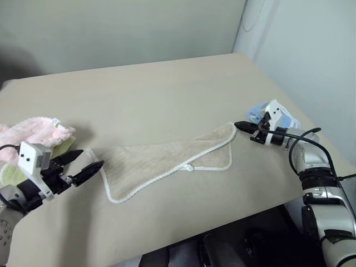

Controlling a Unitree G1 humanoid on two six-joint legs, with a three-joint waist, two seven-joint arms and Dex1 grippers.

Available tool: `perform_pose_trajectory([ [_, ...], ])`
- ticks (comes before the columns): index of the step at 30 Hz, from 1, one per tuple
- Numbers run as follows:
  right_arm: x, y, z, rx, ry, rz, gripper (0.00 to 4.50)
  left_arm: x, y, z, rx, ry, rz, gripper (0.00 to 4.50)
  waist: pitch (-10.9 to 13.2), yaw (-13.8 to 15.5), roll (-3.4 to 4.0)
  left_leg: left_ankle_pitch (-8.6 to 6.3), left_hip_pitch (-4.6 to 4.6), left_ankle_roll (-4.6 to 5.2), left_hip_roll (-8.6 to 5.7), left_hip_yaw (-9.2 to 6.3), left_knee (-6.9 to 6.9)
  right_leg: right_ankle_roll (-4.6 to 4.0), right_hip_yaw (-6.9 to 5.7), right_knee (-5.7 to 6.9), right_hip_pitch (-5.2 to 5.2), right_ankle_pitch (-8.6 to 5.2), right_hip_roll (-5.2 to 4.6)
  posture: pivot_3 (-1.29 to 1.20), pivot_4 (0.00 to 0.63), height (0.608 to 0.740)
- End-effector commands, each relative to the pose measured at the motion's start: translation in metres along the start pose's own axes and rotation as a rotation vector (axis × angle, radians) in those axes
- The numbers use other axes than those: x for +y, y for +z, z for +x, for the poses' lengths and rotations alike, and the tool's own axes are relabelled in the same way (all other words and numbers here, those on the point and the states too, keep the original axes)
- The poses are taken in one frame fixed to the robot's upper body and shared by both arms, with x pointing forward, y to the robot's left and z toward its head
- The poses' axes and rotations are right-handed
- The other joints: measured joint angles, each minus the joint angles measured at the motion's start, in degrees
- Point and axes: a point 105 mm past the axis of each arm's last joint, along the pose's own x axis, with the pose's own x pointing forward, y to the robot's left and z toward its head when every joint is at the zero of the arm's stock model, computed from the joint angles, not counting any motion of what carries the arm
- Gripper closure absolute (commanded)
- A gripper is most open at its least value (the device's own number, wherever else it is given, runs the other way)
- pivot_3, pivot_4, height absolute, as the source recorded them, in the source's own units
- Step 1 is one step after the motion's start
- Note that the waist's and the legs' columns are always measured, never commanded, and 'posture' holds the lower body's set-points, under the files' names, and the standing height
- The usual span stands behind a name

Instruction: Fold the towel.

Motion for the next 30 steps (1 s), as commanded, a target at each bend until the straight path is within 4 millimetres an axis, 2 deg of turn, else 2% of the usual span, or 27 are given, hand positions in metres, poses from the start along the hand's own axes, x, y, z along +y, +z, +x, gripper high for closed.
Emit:
perform_pose_trajectory([
  [1, -0.001, 0.015, -0.005, -0.064, -0.018, -0.03, 4.5, -0.001, 0.009, 0.002, -0.03, 0.006, 0.013, 0.02, 0.0, 0.0, 0.0, 0.0, 0.0, 0.0, 0.0, 0.0, 0.01, 0.0, 0.0, 0.01, 0.0, 0.0, 0.0, 0.0, 0.15, 0.74],
  [4, 0.0, 0.009, -0.005, -0.062, -0.041, -0.026, 4.5, -0.004, 0.005, 0.006, -0.03, 0.003, 0.007, 0.02, 0.0, -0.06, 0.0, 0.0, 0.0, 0.0, -0.01, 0.0, 0.03, 0.0, 0.0, 0.02, 0.01, 0.0, 0.0, 0.0, 0.15, 0.74],
  [9, 0.003, 0.014, -0.005, -0.075, -0.038, -0.026, 4.5, -0.006, 0.01, 0.009, -0.044, -0.014, 0.018, 0.02, -0.01, -0.09, 0.0, 0.0, 0.0, 0.0, 0.0, 0.0, 0.03, 0.01, -0.01, 0.02, 0.01, 0.01, 0.0, 0.0, 0.15, 0.74],
  [15, -0.005, 0.021, -0.011, -0.111, -0.087, -0.025, 4.5, -0.005, 0.011, 0.016, -0.042, -0.004, 0.035, 0.02, -0.01, -0.06, 0.0, 0.0, 0.0, 0.0, -0.01, -0.02, 0.05, 0.02, -0.02, 0.01, 0.02, 0.01, 0.0, 0.0, 0.15, 0.74],
  [19, -0.008, 0.017, -0.013, -0.103, -0.122, 0.03, 4.5, -0.004, 0.012, 0.016, -0.058, 0.026, 0.043, 0.02, -0.01, -0.09, 0.0, 0.0, 0.0, 0.0, -0.01, -0.02, 0.05, 0.03, -0.02, 0.02, 0.02, 0.02, 0.0, 0.0, 0.15, 0.74],
  [26, -0.017, 0.007, -0.006, -0.055, -0.18, 0.089, 4.5, -0.013, 0.005, 0.018, -0.073, 0.058, 0.034, 0.02, -0.01, -0.11, 0.0, 0.0, 0.0, 0.0, -0.01, -0.01, 0.05, 0.04, -0.02, 0.02, 0.02, 0.02, 0.0, 0.0, 0.15, 0.74],
  [30, -0.025, 0.014, -0.002, -0.064, -0.2, 0.132, 4.5, -0.017, 0.004, 0.018, -0.083, 0.063, 0.02, 0.02, -0.01, -0.11, 0.04, 0.0, 0.01, 0.0, -0.01, -0.02, 0.06, 0.08, -0.02, 0.02, 0.02, 0.04, 0.0, 0.0, 0.15, 0.74],
])
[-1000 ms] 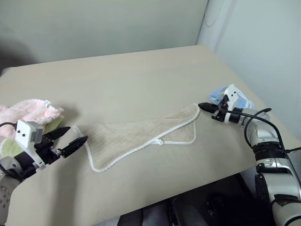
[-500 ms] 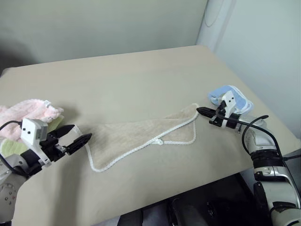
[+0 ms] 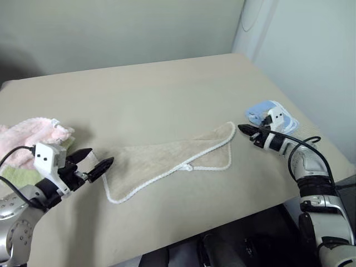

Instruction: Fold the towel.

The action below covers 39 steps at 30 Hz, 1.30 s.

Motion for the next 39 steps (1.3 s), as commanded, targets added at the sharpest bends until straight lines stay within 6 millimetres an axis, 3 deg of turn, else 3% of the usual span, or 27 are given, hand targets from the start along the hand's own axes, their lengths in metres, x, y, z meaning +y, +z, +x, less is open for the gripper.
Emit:
perform_pose_trajectory([
  [1, -0.005, 0.022, 0.002, -0.046, -0.015, 0.004, 4.32, -0.005, 0.009, -0.001, -0.034, 0.003, 0.038, 0.0, -0.01, 0.0, 0.03, 0.0, 0.0, 0.0, 0.0, 0.0, 0.0, 0.0, 0.0, 0.01, 0.0, 0.0, 0.0, 0.0, 0.15, 0.74],
  [5, -0.004, 0.026, 0.009, -0.019, 0.022, 0.073, 3.32, -0.01, 0.007, 0.002, -0.028, -0.01, 0.03, 0.0, -0.01, 0.0, 0.03, 0.0, 0.0, 0.0, 0.0, 0.0, -0.01, 0.0, 0.0, 0.0, 0.0, 0.0, 0.0, 0.0, 0.15, 0.74],
  [14, -0.006, 0.023, 0.018, 0.071, -0.004, 0.185, 0.29, -0.013, 0.002, 0.006, -0.028, -0.018, 0.011, 0.0, -0.01, 0.09, 0.03, 0.0, 0.0, 0.0, 0.0, 0.0, -0.01, 0.0, -0.03, 0.0, 0.0, 0.0, 0.0, 0.0, 0.15, 0.74],
  [24, -0.001, 0.022, 0.028, 0.117, -0.001, 0.207, 0.29, -0.019, -0.004, 0.007, -0.027, -0.022, -0.005, 0.0, -0.01, 0.02, 0.03, 0.0, 0.0, 0.0, 0.0, 0.02, -0.03, 0.0, -0.02, -0.02, -0.01, -0.01, 0.0, 0.0, 0.15, 0.74],
  [30, 0.003, 0.037, 0.021, 0.069, 0.044, -0.136, 0.29, -0.021, -0.007, 0.006, -0.03, -0.018, -0.015, 0.0, 0.0, 0.25, 0.04, -0.12, -0.08, 0.04, -0.01, 0.02, 0.0, 0.07, -0.06, -0.1, -0.01, -0.05, -0.02, 0.0, 0.15, 0.74],
  [34, -0.001, 0.041, 0.015, 0.079, 0.054, -0.188, 0.29, -0.023, -0.009, 0.006, -0.027, -0.021, -0.021, 0.0, -0.01, 0.23, 0.03, -0.2, -0.15, -0.01, -0.01, 0.02, 0.04, 0.11, -0.06, -0.19, -0.01, -0.07, -0.03, 0.0, 0.15, 0.74],
  [39, -0.007, 0.047, 0.007, 0.083, 0.042, -0.462, 0.29, -0.021, -0.008, 0.007, -0.023, -0.022, -0.014, 0.0, -0.01, 0.21, 0.03, -0.21, -0.15, -0.02, -0.01, 0.02, 0.04, 0.14, -0.06, -0.2, 0.0, -0.09, -0.04, 0.0, 0.15, 0.74],
])
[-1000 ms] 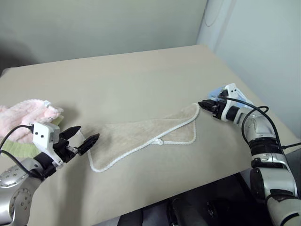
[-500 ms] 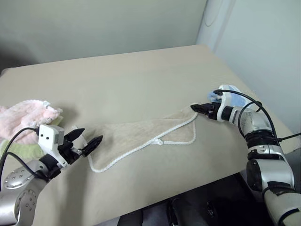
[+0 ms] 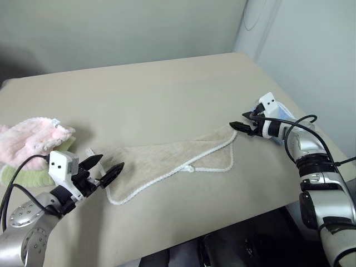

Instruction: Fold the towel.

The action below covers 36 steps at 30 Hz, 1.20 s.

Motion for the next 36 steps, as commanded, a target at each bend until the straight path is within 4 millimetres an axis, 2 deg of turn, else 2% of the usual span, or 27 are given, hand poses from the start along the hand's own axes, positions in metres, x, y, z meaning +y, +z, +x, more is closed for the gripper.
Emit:
perform_pose_trajectory([
  [1, -0.004, 0.023, -0.012, -0.052, 0.002, -0.293, 0.29, -0.002, 0.009, 0.001, -0.023, -0.009, 0.044, 0.0, 0.01, 0.05, 0.01, 0.0, 0.0, 0.0, 0.0, 0.0, 0.0, 0.0, 0.0, 0.01, 0.0, 0.0, 0.0, 0.0, 0.15, 0.74],
  [5, -0.01, 0.033, -0.025, -0.048, 0.022, -0.569, 0.29, -0.001, 0.009, 0.002, -0.019, -0.013, 0.05, 0.0, 0.0, 0.1, 0.01, -0.02, 0.0, 0.03, -0.01, 0.0, 0.01, 0.01, -0.01, 0.0, 0.02, 0.0, -0.02, 0.0, 0.15, 0.74],
  [11, 0.007, 0.009, -0.026, 0.072, 0.196, -0.98, 0.29, -0.001, 0.008, 0.004, 0.01, -0.04, 0.068, 0.0, -0.02, 0.02, -0.02, -0.05, 0.0, 0.07, 0.0, 0.0, 0.02, 0.02, -0.02, 0.01, 0.04, 0.0, -0.05, 0.0, 0.15, 0.74],
  [14, 0.014, 0.0, -0.019, 0.099, 0.242, -1.107, 0.29, 0.0, 0.007, 0.004, 0.027, -0.059, 0.085, 0.0, -0.02, -0.18, 0.0, -0.06, 0.0, 0.09, 0.01, -0.01, 0.04, 0.05, -0.03, 0.02, 0.04, 0.02, -0.06, 0.0, 0.15, 0.74],
  [18, 0.015, -0.001, -0.007, 0.102, 0.226, -1.177, 0.29, 0.002, 0.01, 0.003, 0.032, -0.064, 0.097, 0.0, -0.02, -0.36, 0.02, -0.08, 0.0, 0.11, 0.01, 0.0, 0.03, 0.05, -0.03, 0.01, 0.03, 0.03, -0.08, 0.0, 0.15, 0.74],
  [22, 0.014, 0.0, 0.001, 0.102, 0.195, -1.201, 0.29, 0.002, 0.012, 0.001, 0.03, -0.064, 0.104, 0.0, -0.02, -0.4, 0.02, -0.11, 0.0, 0.16, 0.02, 0.0, 0.02, 0.05, -0.03, 0.0, 0.03, 0.02, -0.09, 0.0, 0.15, 0.74],
  [27, 0.008, -0.002, -0.005, 0.122, 0.199, -1.16, 0.29, -0.002, 0.009, -0.003, 0.034, -0.06, 0.099, 0.0, -0.02, -0.24, 0.02, -0.13, -0.06, 0.17, 0.01, 0.01, 0.02, 0.05, -0.06, -0.04, 0.02, 0.02, -0.14, 0.0, 0.15, 0.74],
  [31, -0.007, -0.005, -0.021, 0.147, 0.184, -0.97, 0.29, -0.001, 0.009, -0.008, 0.031, -0.049, 0.096, 0.0, -0.02, -0.18, 0.02, -0.13, -0.07, 0.16, 0.01, 0.02, 0.02, 0.04, -0.07, -0.04, 0.01, 0.02, -0.14, 0.0, 0.15, 0.74],
  [36, -0.014, -0.003, -0.032, 0.119, 0.173, -0.81, 0.29, -0.001, 0.009, -0.015, 0.084, -0.118, 0.151, 0.0, -0.03, -0.22, 0.01, -0.11, -0.07, 0.14, 0.02, 0.02, 0.02, -0.01, -0.07, -0.03, 0.02, -0.01, -0.14, 0.0, 0.15, 0.74],
])
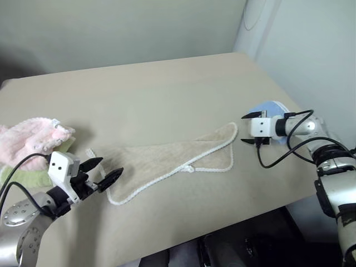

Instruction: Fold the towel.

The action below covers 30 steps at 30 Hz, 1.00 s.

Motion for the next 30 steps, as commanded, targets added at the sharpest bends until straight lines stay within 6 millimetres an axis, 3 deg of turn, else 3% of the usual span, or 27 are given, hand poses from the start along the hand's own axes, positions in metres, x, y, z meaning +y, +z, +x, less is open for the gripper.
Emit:
perform_pose_trajectory([
  [1, -0.01, 0.001, -0.011, -0.043, -0.048, 0.077, 0.29, 0.0, 0.012, -0.008, 0.021, -0.061, 0.108, 0.0, 0.0, -0.03, 0.0, 0.0, 0.0, -0.01, 0.01, 0.0, 0.0, -0.01, 0.0, 0.01, 0.0, -0.01, 0.0, 0.0, 0.15, 0.74],
  [8, -0.008, 0.002, -0.009, -0.059, -0.054, 0.108, 0.29, 0.012, 0.02, -0.015, 0.134, -0.166, 0.26, 0.0, 0.0, -0.05, 0.02, 0.01, 0.03, -0.02, 0.01, -0.01, 0.01, -0.02, -0.02, 0.08, -0.01, -0.01, 0.01, 0.0, 0.15, 0.74],
  [14, -0.004, 0.003, -0.004, -0.06, -0.054, 0.103, 0.29, 0.001, 0.02, -0.017, 0.22, -0.32, 0.337, 0.0, 0.0, -0.04, 0.04, -0.02, 0.01, -0.01, 0.01, -0.03, 0.0, -0.03, -0.03, 0.05, -0.01, -0.01, 0.0, 0.0, 0.15, 0.74],
  [19, -0.002, 0.002, 0.001, 0.002, -0.038, -0.045, 0.29, -0.011, 0.012, -0.016, 0.298, -0.43, 0.376, 0.0, 0.0, -0.16, 0.04, -0.04, 0.01, -0.01, 0.02, -0.04, -0.01, -0.06, -0.04, 0.07, -0.03, -0.03, 0.0, 0.0, 0.15, 0.74],
  [30, -0.011, 0.03, 0.025, -0.041, -0.076, -0.231, 0.29, -0.013, 0.005, -0.009, 0.322, -0.449, 0.417, 0.0, 0.01, -0.48, 0.06, -0.12, -0.12, 0.04, 0.05, -0.07, -0.01, -0.09, -0.14, 0.11, -0.17, -0.04, 0.0, 0.0, 0.15, 0.74],
])
